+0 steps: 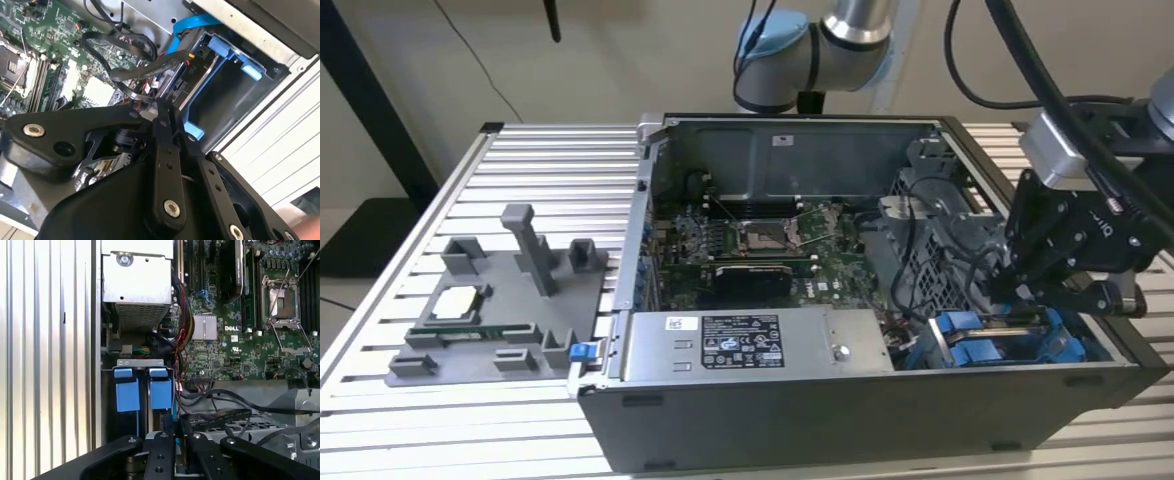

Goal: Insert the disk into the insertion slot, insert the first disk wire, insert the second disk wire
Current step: 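Insert the second disk wire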

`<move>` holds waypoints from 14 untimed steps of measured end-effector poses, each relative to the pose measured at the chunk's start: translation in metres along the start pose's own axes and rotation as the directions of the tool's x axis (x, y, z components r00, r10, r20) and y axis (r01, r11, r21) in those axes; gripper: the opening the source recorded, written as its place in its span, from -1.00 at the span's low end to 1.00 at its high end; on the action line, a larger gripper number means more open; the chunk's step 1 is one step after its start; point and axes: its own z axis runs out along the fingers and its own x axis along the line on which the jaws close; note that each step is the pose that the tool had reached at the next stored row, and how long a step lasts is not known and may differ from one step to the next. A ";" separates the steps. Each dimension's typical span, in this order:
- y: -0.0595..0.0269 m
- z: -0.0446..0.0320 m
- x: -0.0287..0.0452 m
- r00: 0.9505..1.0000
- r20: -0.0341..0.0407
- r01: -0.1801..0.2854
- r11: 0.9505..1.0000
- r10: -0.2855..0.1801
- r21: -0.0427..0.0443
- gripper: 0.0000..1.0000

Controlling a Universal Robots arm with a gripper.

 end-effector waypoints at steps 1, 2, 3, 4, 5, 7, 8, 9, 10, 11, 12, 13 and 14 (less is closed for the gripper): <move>-0.0019 0.0016 0.0002 1.000 0.000 0.000 1.000 0.000 0.000 -1.00; -0.0038 0.0032 0.0005 1.000 0.000 0.000 1.000 0.000 -0.001 -1.00; -0.0058 0.0047 0.0007 1.000 0.000 0.000 1.000 0.000 -0.003 -1.00; -0.0080 0.0062 0.0009 1.000 0.000 -0.001 1.000 0.001 -0.005 -1.00; -0.0099 0.0073 0.0010 1.000 0.000 -0.001 1.000 0.001 -0.007 -1.00; -0.0134 0.0094 0.0013 1.000 -0.001 -0.002 1.000 0.002 -0.013 -1.00; -0.0143 0.0101 0.0014 1.000 -0.001 -0.003 1.000 0.003 -0.019 -1.00; -0.0146 0.0106 0.0015 1.000 -0.001 -0.005 1.000 0.005 -0.026 -1.00; -0.0147 0.0108 0.0015 1.000 -0.001 -0.006 0.999 0.006 -0.037 -1.00; -0.0148 0.0112 0.0016 1.000 -0.001 -0.008 0.999 0.008 -0.048 -1.00; -0.0158 0.0117 0.0016 1.000 -0.002 -0.010 0.998 0.010 -0.055 -1.00; -0.0178 0.0119 0.0016 1.000 -0.002 -0.010 0.998 0.010 -0.060 -1.00; -0.0200 0.0121 0.0016 1.000 -0.002 -0.012 0.998 0.012 -0.068 -1.00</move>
